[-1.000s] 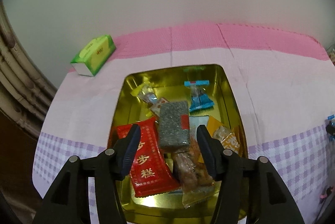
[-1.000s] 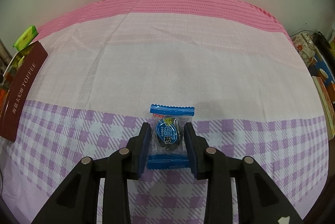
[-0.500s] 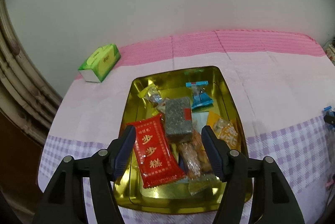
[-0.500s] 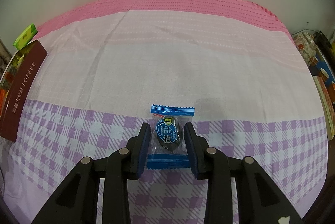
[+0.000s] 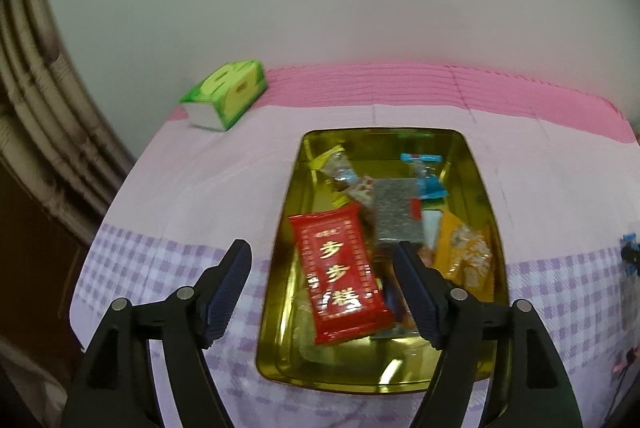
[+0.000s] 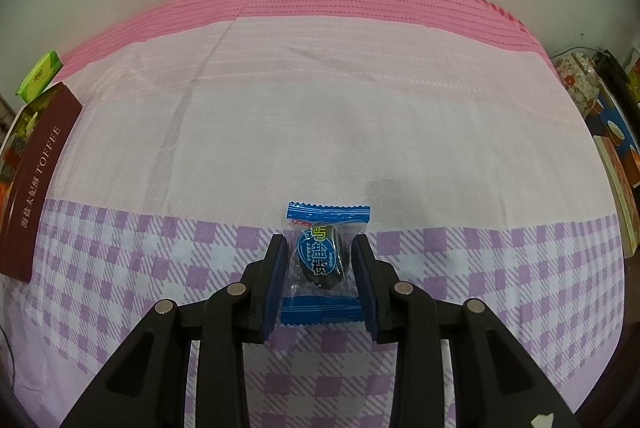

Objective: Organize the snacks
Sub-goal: 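Carry the blue candy into the gold tin and open the right tool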

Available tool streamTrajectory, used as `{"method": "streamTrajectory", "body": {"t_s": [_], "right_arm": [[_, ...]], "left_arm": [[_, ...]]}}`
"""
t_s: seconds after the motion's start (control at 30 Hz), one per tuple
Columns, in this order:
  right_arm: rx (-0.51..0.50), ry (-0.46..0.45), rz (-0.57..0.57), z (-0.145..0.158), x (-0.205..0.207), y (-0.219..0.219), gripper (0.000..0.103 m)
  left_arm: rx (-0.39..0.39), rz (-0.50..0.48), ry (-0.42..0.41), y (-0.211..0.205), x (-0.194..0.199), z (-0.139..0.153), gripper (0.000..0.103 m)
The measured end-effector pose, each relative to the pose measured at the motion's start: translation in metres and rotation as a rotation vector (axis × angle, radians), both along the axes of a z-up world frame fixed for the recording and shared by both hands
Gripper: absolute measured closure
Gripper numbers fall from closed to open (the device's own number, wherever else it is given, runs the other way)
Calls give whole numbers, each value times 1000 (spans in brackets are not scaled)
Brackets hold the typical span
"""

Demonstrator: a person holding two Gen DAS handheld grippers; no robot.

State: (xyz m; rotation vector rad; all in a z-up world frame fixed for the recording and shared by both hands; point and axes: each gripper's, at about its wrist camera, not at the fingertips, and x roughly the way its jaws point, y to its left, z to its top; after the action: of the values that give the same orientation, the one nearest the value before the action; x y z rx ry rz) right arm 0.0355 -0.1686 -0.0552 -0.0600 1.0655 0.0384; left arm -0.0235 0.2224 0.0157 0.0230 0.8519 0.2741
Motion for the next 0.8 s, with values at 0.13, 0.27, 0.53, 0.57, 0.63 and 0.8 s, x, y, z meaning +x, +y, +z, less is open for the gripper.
{"method": "streamTrajectory", "body": {"t_s": [0.13,0.27,0.53,0.57,0.63,0.8], "right_arm": [[4,-4,-7,0,0,1,73],[4,-5,-13,0,0,0,74],[6,0,-42,0,1,-2,77],[4,1,-43,0,1,-2,77],[2,3,-43,-1,2,-2,77],[1,5,-46,0,3,0,77]], "left_arm": [[-19,42,5,13,-3,-1,29],[-39,74,26,23,-4,-5,27],[-74,114,42,37,-6,-7,26],[-78,119,43,39,-7,-7,25],[-76,133,45,41,-7,-7,25],[-83,147,52,46,-8,-9,25]]}}
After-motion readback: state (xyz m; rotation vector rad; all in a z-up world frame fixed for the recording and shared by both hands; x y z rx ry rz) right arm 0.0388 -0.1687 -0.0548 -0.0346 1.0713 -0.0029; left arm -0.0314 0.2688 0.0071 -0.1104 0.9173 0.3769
